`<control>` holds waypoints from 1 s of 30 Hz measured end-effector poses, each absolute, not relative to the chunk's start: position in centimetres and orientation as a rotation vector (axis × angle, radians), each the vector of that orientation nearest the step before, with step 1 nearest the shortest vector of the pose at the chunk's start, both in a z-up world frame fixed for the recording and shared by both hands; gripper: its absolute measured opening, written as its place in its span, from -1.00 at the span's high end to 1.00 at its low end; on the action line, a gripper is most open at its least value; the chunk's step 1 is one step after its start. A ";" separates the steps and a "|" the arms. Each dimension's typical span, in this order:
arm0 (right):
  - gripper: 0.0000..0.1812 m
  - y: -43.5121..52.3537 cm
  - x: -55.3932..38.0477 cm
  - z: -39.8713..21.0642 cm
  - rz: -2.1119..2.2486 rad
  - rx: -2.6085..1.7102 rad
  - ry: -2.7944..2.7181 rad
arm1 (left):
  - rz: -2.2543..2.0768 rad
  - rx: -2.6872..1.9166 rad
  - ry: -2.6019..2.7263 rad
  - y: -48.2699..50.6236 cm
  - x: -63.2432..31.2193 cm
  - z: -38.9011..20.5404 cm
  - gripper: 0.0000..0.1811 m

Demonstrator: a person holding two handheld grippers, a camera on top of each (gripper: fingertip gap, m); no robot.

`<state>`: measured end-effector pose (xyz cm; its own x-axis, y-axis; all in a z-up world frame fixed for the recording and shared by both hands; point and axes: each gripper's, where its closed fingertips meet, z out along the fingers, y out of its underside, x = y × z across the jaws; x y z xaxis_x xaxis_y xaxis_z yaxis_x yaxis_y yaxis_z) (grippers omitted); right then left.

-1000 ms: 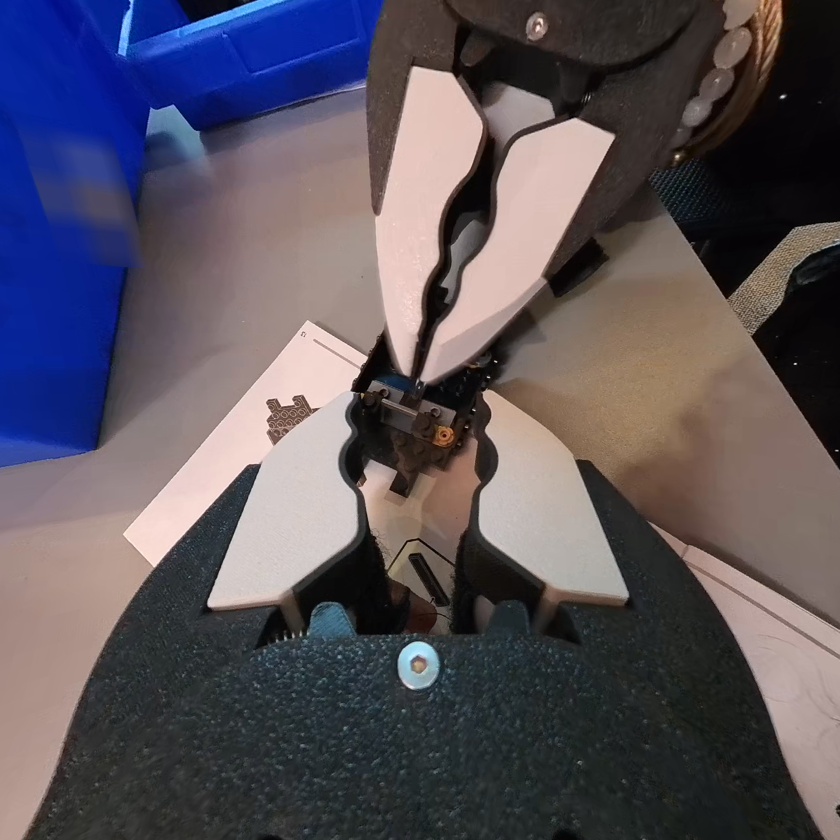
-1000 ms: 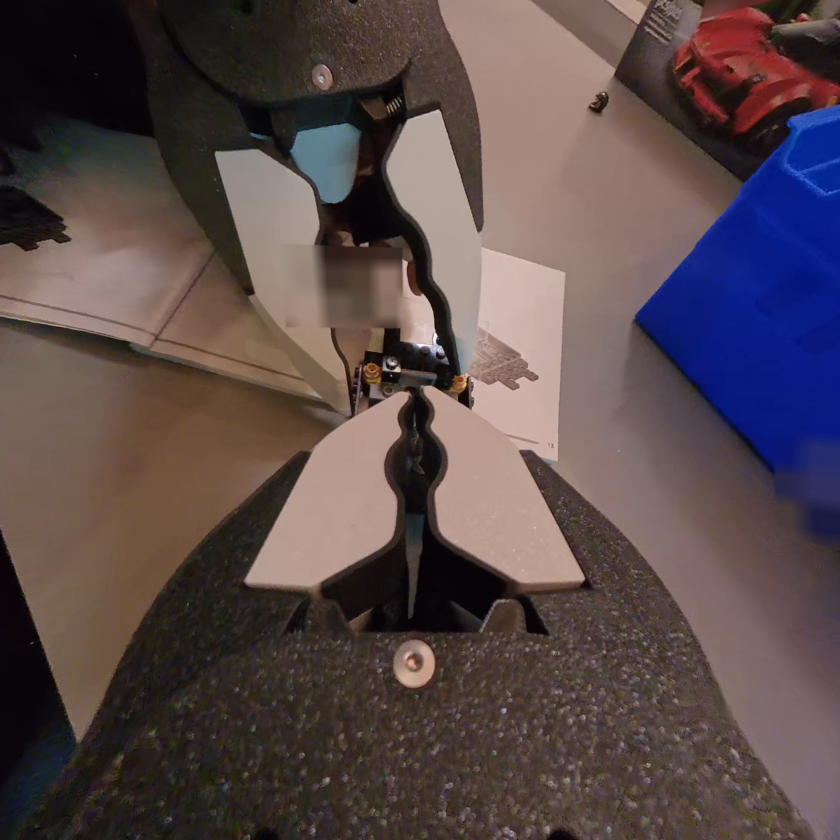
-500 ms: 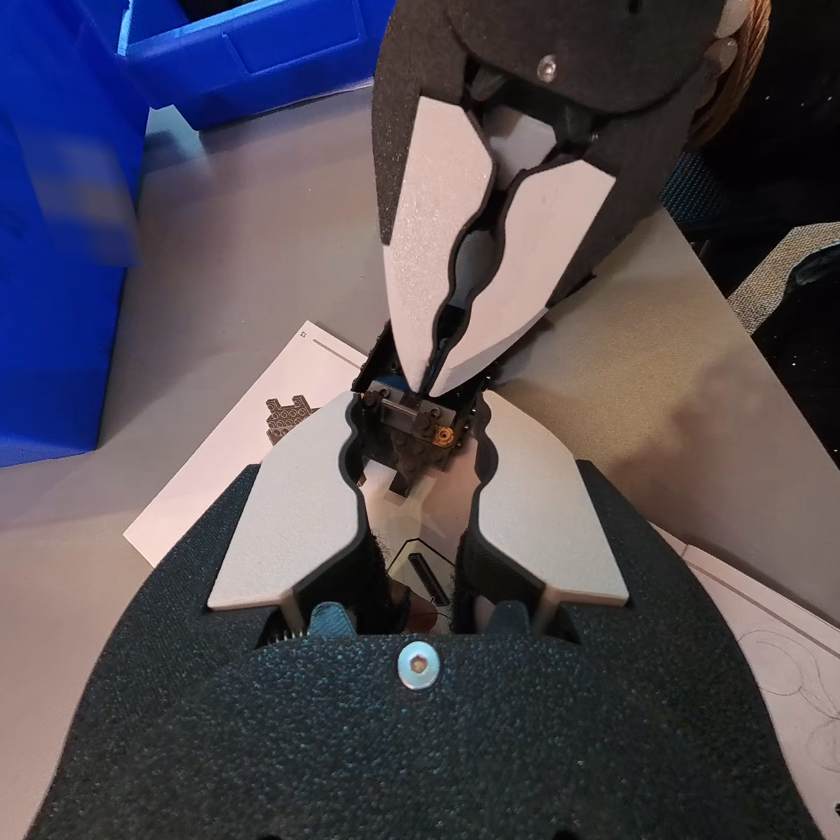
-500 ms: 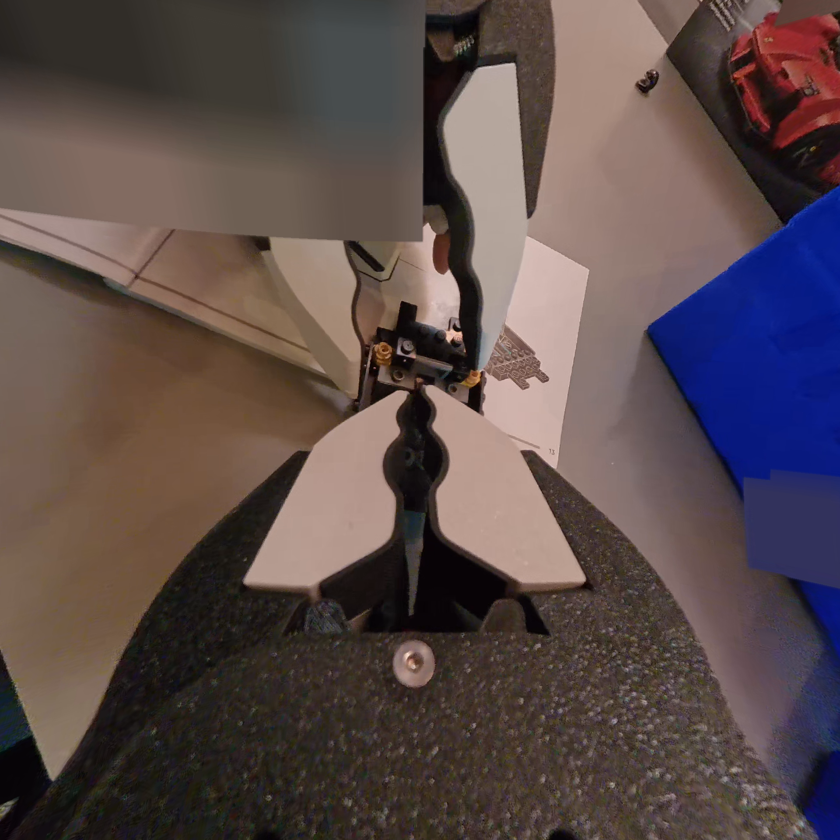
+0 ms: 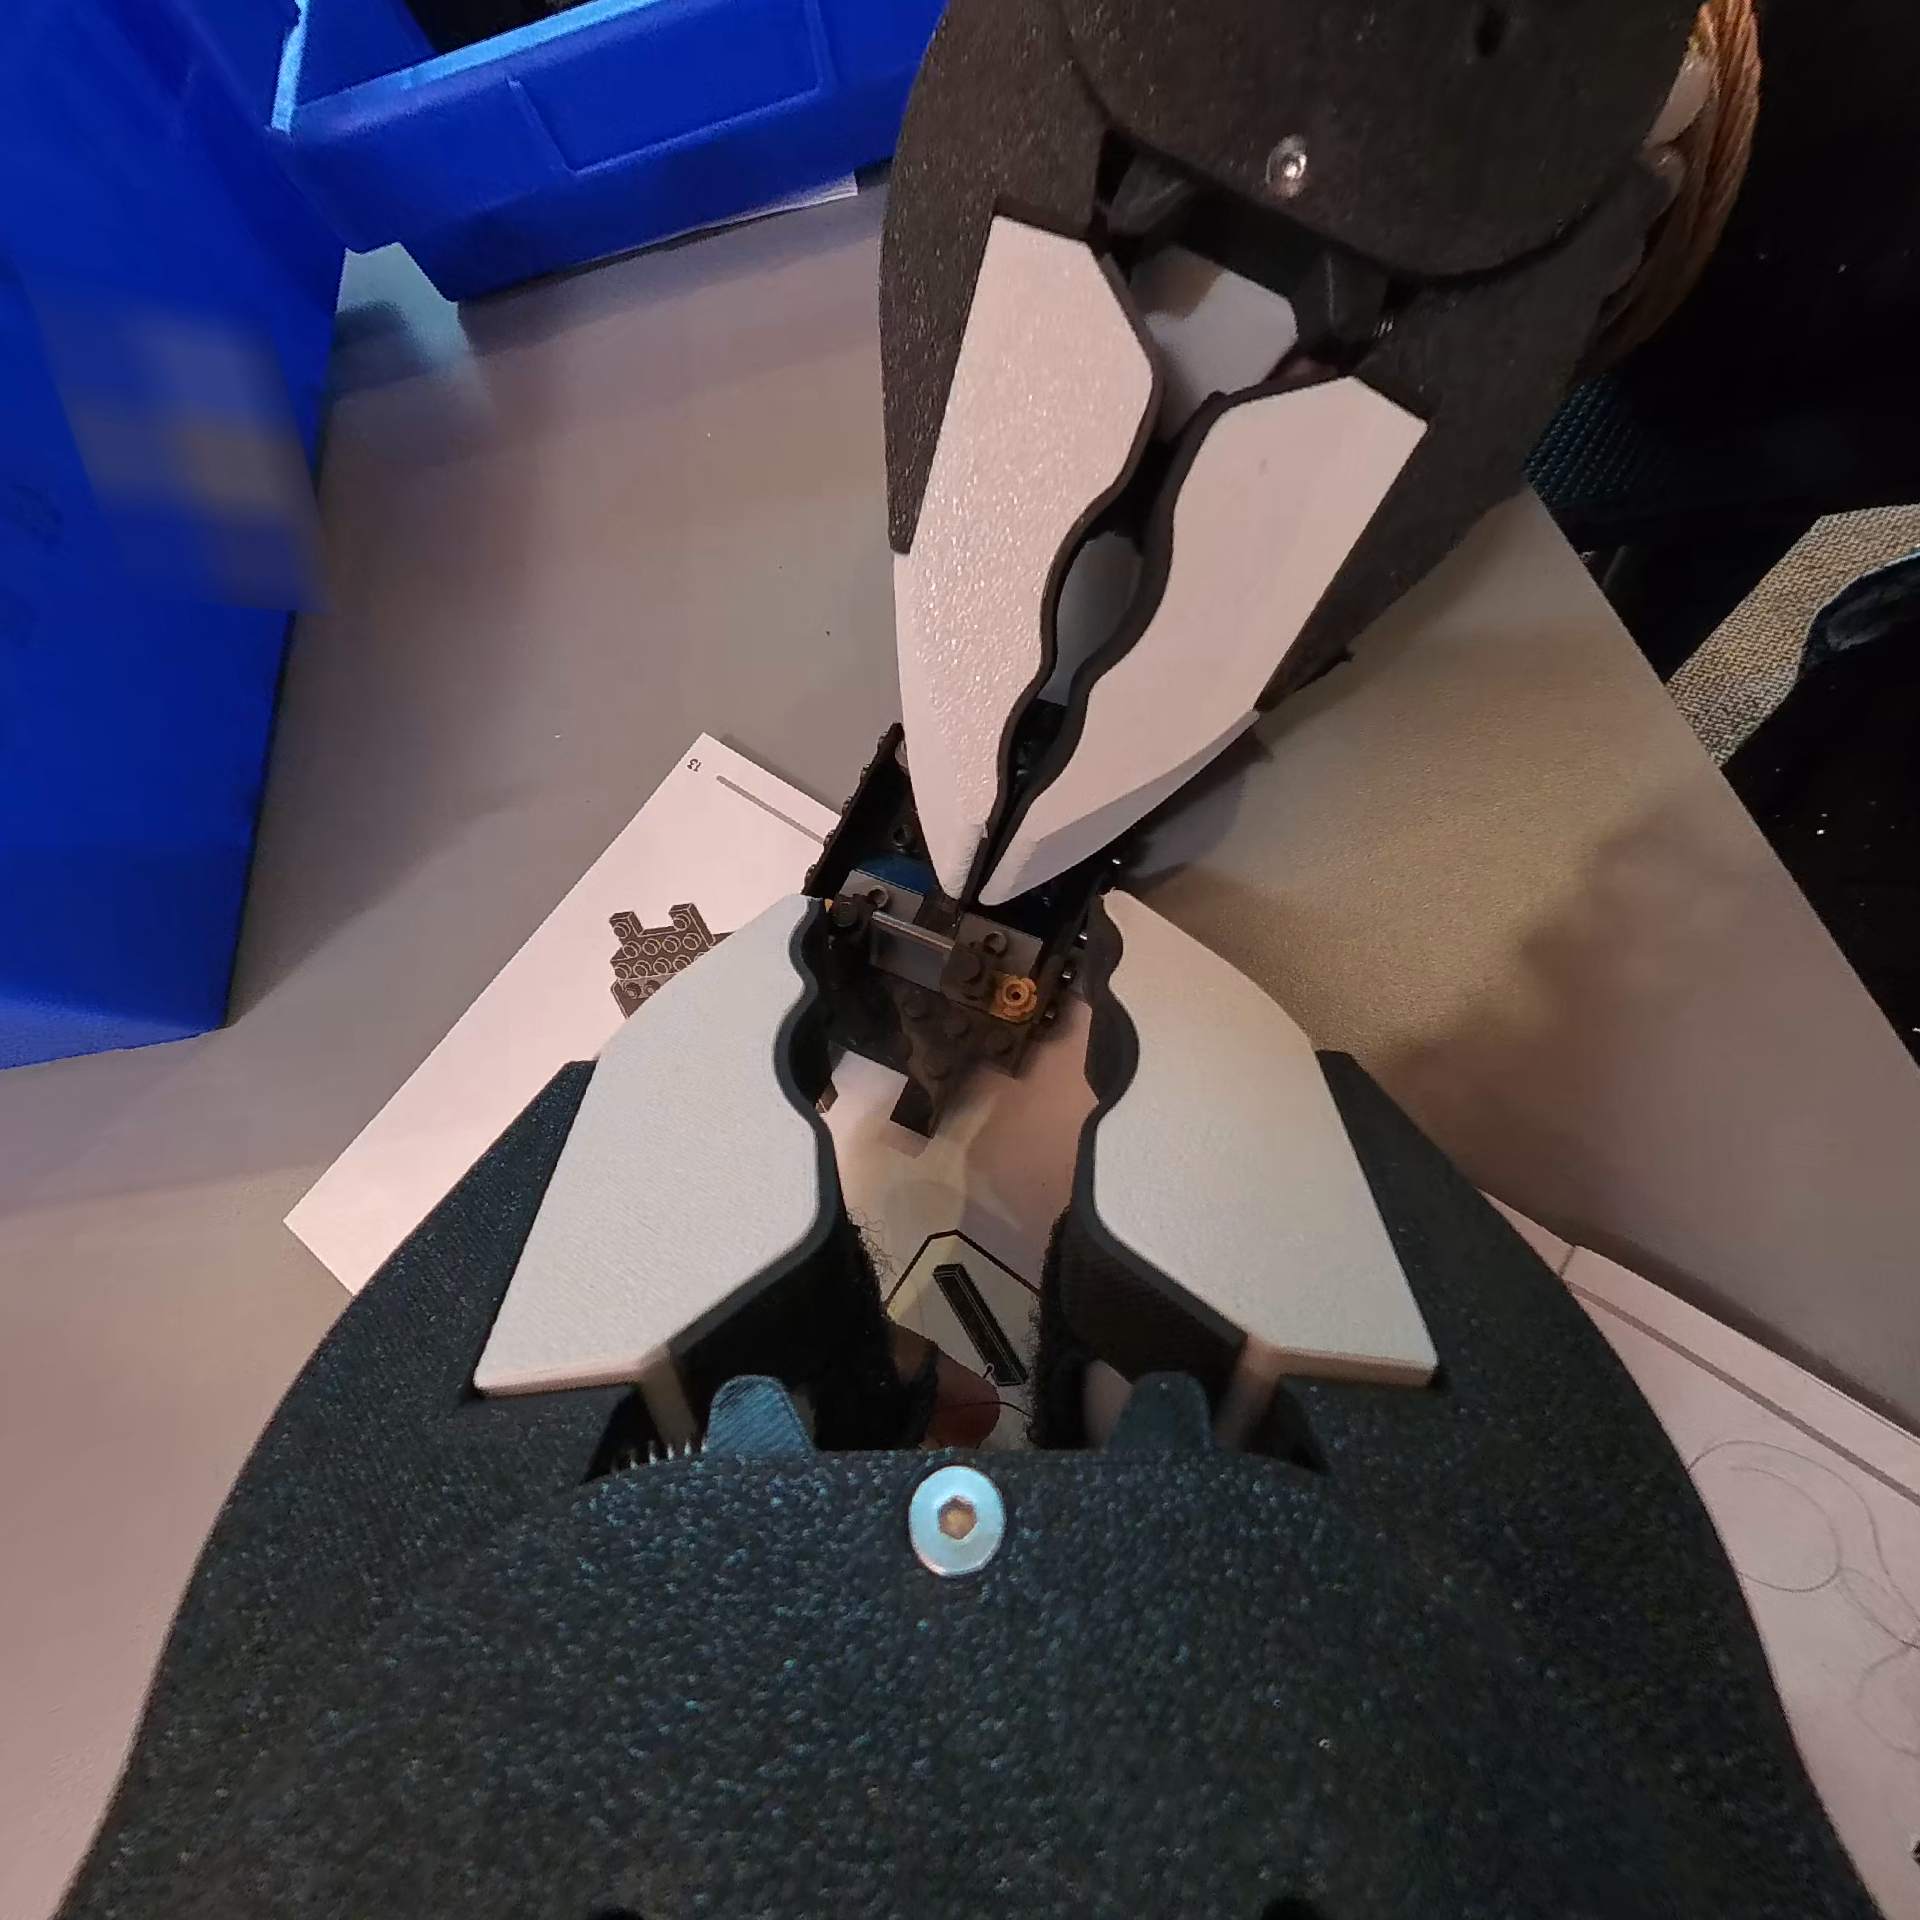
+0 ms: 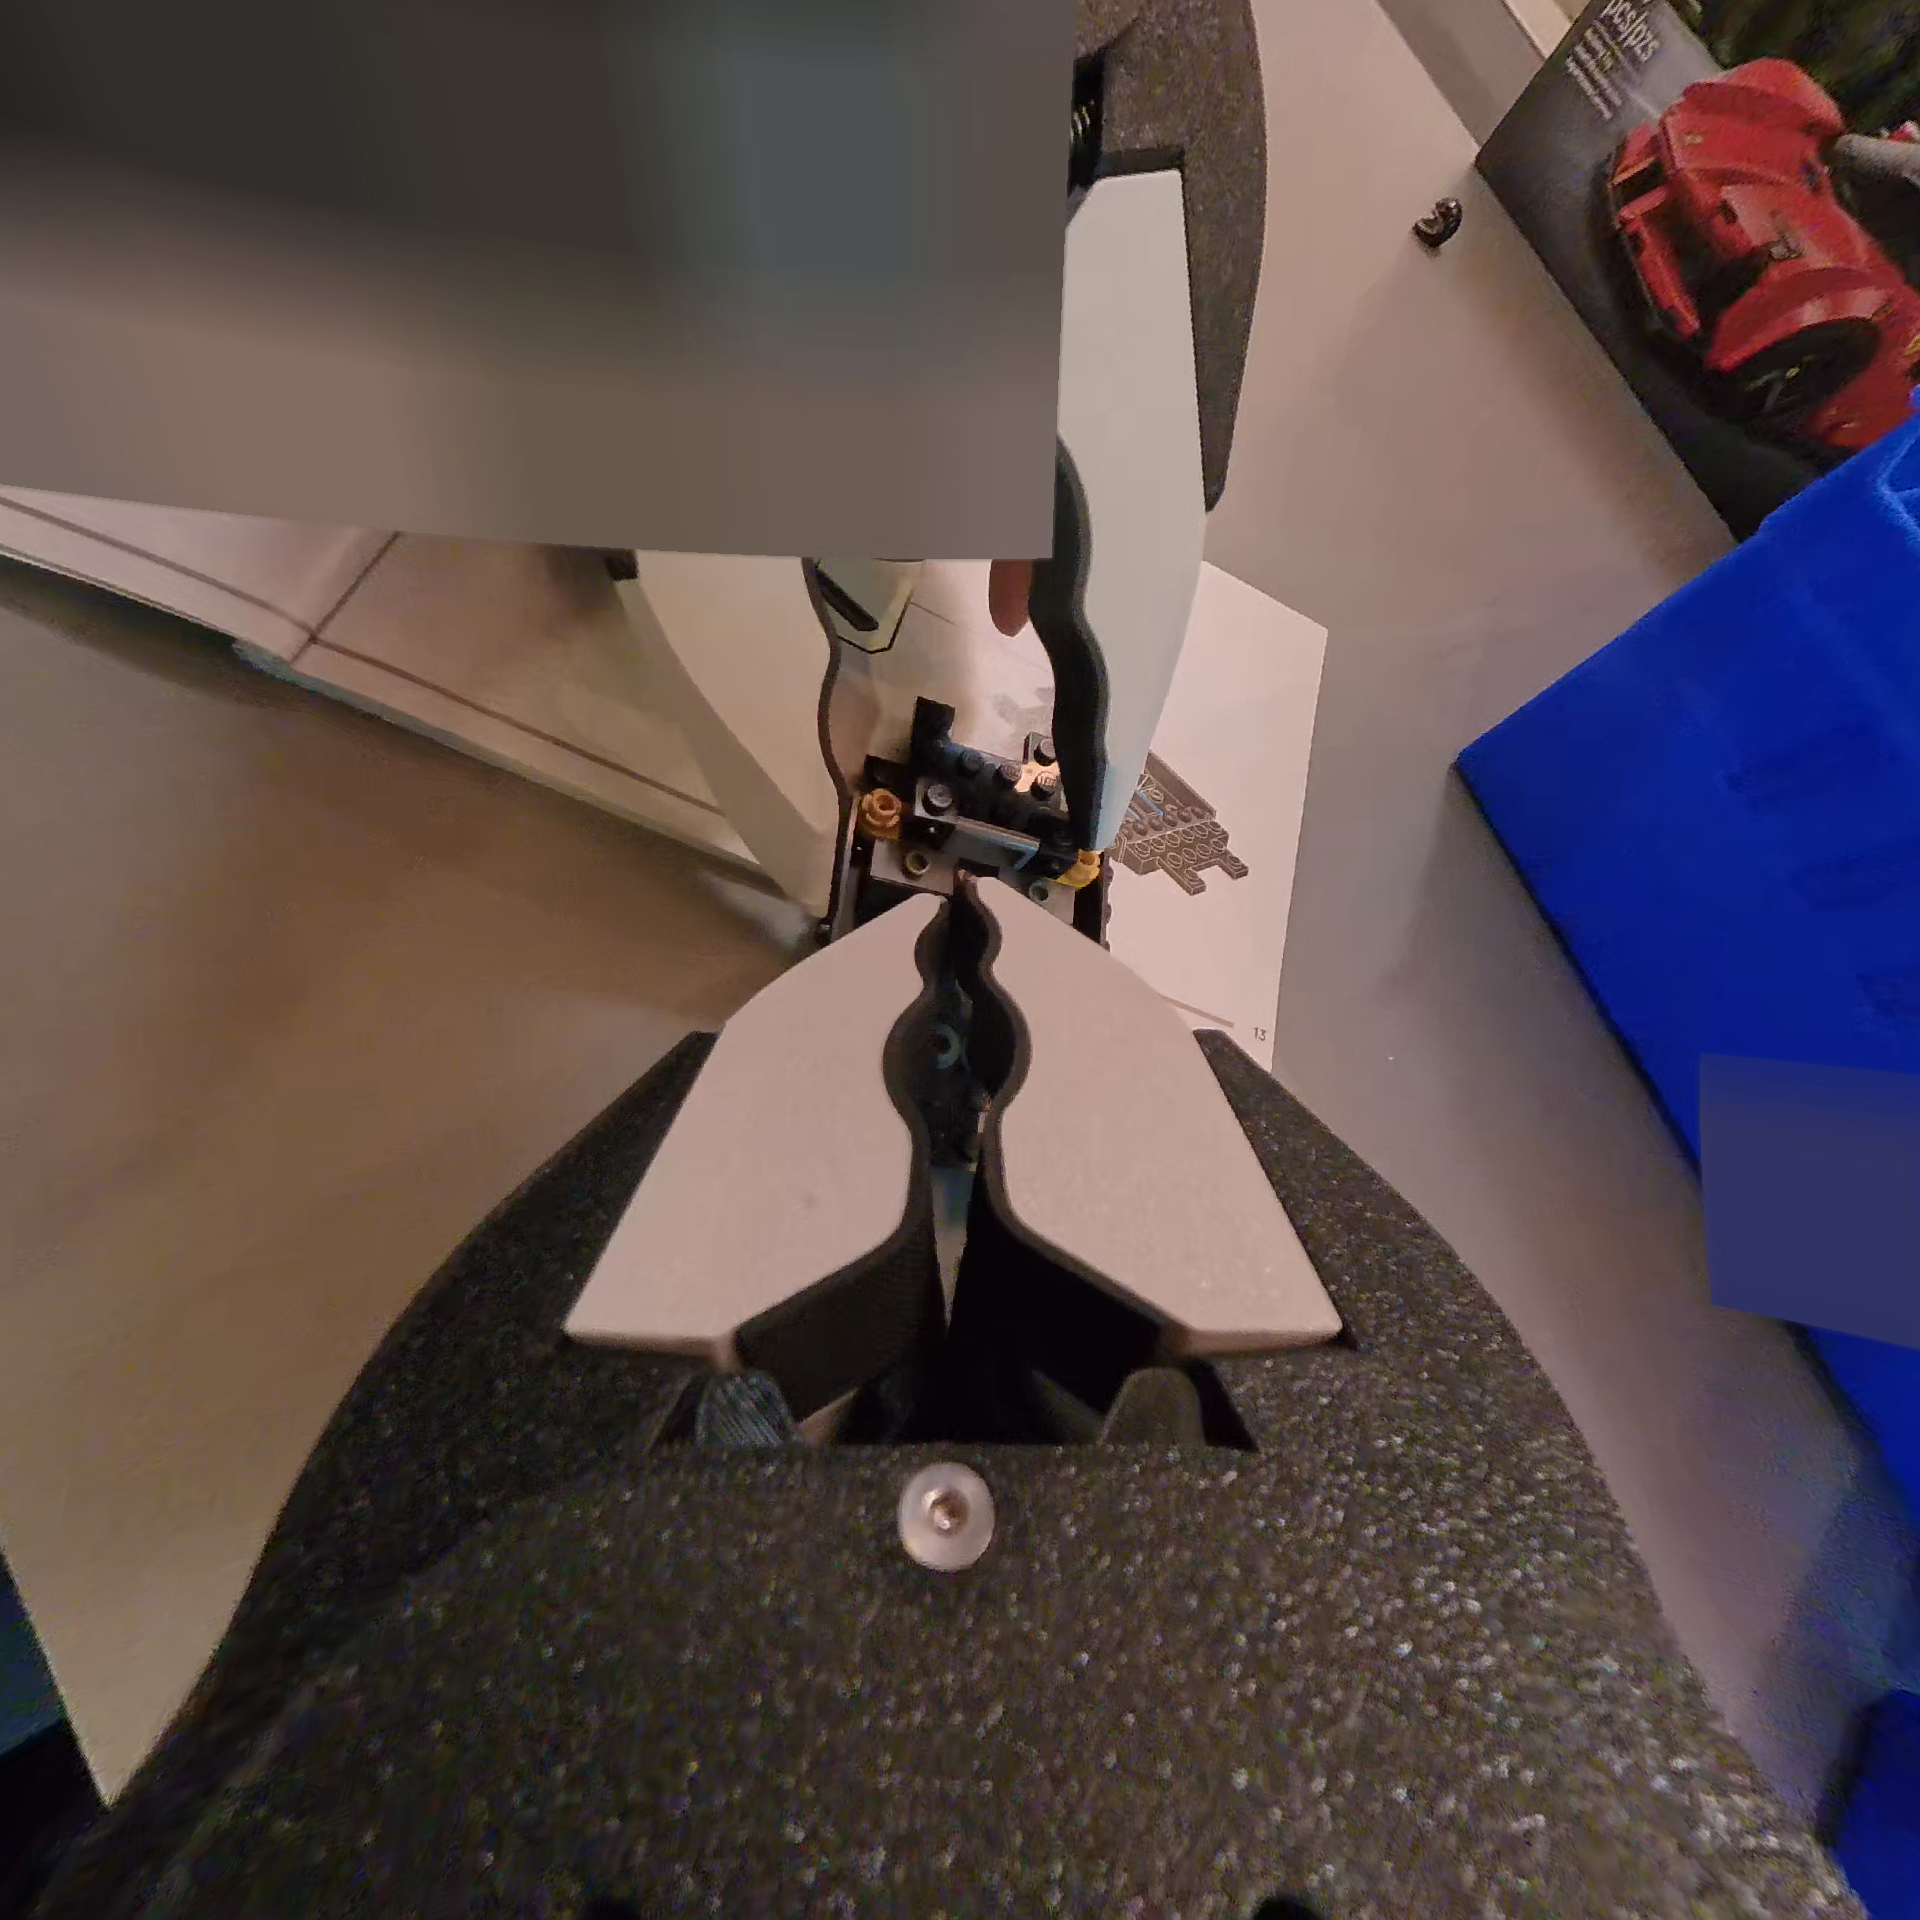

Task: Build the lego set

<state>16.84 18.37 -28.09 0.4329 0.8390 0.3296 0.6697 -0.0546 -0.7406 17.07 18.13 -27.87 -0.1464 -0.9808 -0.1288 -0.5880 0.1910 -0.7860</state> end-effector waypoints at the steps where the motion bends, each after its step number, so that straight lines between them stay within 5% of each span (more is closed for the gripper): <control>1: 1.00 18.4 16.8 -28.0 0.243 -1.781 -1.291 | -0.774 -1.471 1.821 18.1 17.1 -27.9 0.48; 12: 1.00 18.5 16.9 -27.4 0.391 -1.842 -1.230 | -0.776 -1.473 1.821 18.2 17.1 -27.9 0.48; 13: 0.78 18.6 16.8 -27.6 0.395 -1.861 -1.233 | -0.777 -1.473 1.821 18.2 17.1 -27.9 0.48; 14: 0.78 18.5 16.8 -27.9 0.398 -1.879 -1.247 | -0.776 -1.473 1.821 18.2 17.1 -27.9 0.48; 30: 0.99 18.3 16.9 -28.3 0.336 -1.937 -1.375 | -0.774 -1.469 1.823 18.2 17.1 -27.9 0.48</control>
